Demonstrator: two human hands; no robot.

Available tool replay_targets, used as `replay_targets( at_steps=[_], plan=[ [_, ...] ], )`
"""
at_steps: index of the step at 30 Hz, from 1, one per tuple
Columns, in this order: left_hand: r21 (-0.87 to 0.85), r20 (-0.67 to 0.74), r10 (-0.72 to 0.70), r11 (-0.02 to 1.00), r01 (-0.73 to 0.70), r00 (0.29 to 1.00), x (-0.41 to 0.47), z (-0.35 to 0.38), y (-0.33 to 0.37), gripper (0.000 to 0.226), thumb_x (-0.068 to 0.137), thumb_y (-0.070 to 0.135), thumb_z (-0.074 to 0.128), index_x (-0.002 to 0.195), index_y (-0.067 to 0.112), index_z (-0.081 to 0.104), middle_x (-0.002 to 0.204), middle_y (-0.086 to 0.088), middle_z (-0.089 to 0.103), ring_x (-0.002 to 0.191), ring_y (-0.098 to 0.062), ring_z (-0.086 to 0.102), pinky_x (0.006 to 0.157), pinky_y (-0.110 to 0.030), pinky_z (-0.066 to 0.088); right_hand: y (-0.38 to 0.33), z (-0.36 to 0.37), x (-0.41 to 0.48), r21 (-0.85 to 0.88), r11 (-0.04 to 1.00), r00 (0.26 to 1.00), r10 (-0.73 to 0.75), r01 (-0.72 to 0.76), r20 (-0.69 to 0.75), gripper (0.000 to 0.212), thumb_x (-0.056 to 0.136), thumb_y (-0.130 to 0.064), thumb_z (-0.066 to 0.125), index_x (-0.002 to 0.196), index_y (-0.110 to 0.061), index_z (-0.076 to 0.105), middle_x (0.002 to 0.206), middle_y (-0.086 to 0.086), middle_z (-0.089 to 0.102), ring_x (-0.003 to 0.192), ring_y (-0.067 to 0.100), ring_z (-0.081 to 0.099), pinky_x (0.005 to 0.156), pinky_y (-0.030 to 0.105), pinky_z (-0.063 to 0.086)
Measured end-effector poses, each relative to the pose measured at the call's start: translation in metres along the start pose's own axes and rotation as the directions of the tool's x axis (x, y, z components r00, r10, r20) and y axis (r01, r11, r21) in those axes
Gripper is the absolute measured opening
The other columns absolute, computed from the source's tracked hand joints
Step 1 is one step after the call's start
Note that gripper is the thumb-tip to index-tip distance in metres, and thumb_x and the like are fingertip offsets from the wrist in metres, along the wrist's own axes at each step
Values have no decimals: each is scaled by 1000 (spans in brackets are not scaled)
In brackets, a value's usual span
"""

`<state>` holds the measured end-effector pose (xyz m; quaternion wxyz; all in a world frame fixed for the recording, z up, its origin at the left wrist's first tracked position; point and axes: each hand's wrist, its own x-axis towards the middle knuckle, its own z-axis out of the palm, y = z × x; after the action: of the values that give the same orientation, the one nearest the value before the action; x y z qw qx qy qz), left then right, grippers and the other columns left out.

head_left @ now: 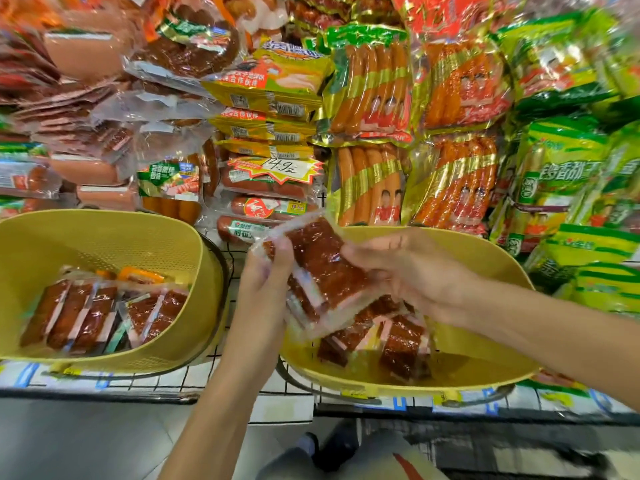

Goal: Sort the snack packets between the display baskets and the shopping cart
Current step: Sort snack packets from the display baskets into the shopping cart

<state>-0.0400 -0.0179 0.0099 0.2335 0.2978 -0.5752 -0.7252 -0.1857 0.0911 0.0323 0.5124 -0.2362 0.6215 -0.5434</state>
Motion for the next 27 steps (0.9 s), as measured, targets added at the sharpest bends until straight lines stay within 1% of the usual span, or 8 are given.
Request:
replay_targets(
  at_steps=[4,8,12,15,19,21,24,27],
  plan=[
    [68,23,18,997,-19,1000,1,4,-1,37,84,29,64,117,13,60,102,-4,73,96,-19,71,80,-34,58,4,4,19,-482,840,958,-287,251,0,41,79,-50,62,63,-13,71,54,-1,65,46,6,57,48,15,45],
    [57,-101,-27,998,33,995,4,-7,-2,35,86,16,67,120,15,59,104,-1,72,97,-17,70,84,-39,58,47,-38,56,-900,371,970,-8,230,245,27,96,-28,51,90,-9,69,89,8,70,72,15,62,68,27,52],
    [57,-112,-47,997,54,993,4,-16,-1,44,76,29,71,117,19,60,102,-1,73,95,-19,71,85,-48,56,108,-45,80,-949,-133,946,197,288,259,39,98,-13,47,136,-9,41,133,12,48,120,27,48,97,36,43],
    [52,-125,-52,997,58,991,2,-19,-1,53,69,34,72,118,18,60,103,-2,73,96,-20,71,86,-52,55,112,-37,84,-929,-256,963,122,266,242,38,94,-12,53,131,-10,45,124,9,54,109,26,53,83,30,42],
    [65,-144,-39,997,48,989,0,-23,-2,59,68,37,71,122,17,58,106,-3,72,98,-19,70,83,-45,58,76,-38,71,-990,18,981,131,139,140,14,95,-20,54,104,-11,59,109,7,61,89,20,60,73,30,50],
    [84,-146,-19,996,31,989,0,-24,0,56,72,35,70,124,17,56,108,-1,71,99,-16,69,81,-35,59,46,-42,55,-916,400,990,112,29,80,18,95,-21,53,113,-21,58,108,2,63,92,16,63,85,33,53],
    [151,-125,18,988,1,992,5,-21,6,39,85,28,66,119,15,54,106,-6,69,96,-18,69,75,-30,59,-2,-44,19,-126,988,986,109,-93,125,27,88,-22,53,115,-24,56,106,1,70,98,14,67,89,30,52],
    [242,11,77,967,-77,997,13,-3,17,33,90,36,59,114,14,55,108,-12,67,101,-23,66,86,-39,56,-21,-25,0,226,973,983,13,-56,184,36,92,-19,49,125,-4,53,116,15,67,110,24,64,84,32,55]
  ],
)
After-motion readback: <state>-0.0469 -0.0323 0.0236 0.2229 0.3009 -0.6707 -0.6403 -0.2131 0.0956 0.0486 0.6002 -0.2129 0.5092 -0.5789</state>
